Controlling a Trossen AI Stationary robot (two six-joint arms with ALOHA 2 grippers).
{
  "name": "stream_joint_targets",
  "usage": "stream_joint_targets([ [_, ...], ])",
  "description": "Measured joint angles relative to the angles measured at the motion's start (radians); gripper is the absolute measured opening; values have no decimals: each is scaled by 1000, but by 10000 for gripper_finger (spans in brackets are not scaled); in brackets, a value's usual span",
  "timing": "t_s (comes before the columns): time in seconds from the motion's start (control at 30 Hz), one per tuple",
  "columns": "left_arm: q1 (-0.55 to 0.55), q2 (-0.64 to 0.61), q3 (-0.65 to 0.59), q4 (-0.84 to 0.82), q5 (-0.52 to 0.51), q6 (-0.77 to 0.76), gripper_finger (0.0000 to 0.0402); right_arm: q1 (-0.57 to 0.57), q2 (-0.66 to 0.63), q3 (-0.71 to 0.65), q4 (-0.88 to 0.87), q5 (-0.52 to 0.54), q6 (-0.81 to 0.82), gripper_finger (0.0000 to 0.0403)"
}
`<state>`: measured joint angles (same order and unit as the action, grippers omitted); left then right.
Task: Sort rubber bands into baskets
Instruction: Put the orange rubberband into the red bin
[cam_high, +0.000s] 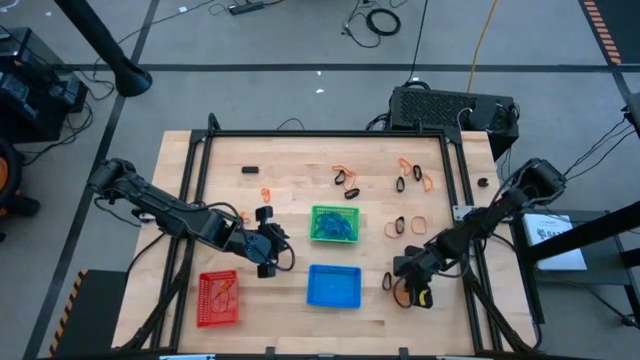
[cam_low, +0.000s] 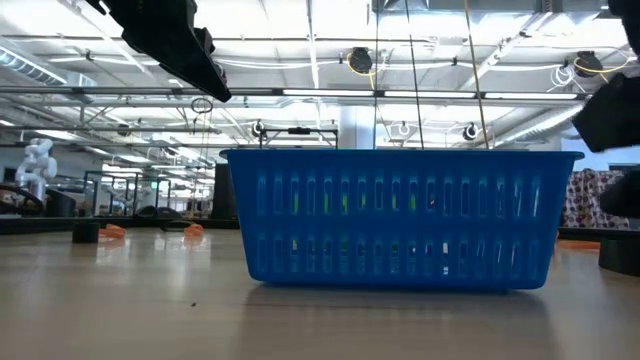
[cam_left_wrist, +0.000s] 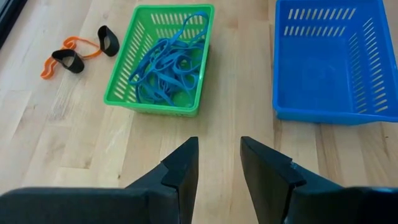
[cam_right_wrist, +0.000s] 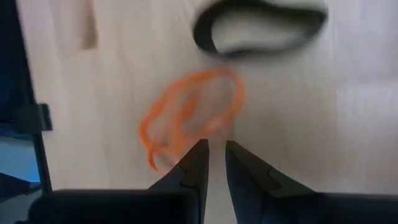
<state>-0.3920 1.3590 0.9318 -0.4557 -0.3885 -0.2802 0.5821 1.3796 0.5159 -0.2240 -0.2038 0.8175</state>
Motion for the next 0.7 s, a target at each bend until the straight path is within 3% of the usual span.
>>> stream_joint_targets([
  [0.3,0,0,0,0,0,7,128,-41,0,57,21,27,-224,39],
  [0.47,0,0,0,-1,0,6,128,-42,0,94,2,98,-299,27],
  [0.6,0,0,0,-1,0,5,128,-22,0,104,7,-9,-267,17],
  [0.7,0,0,0,-1,0,1,128,-8,0,104,-40,-10,-257,13],
])
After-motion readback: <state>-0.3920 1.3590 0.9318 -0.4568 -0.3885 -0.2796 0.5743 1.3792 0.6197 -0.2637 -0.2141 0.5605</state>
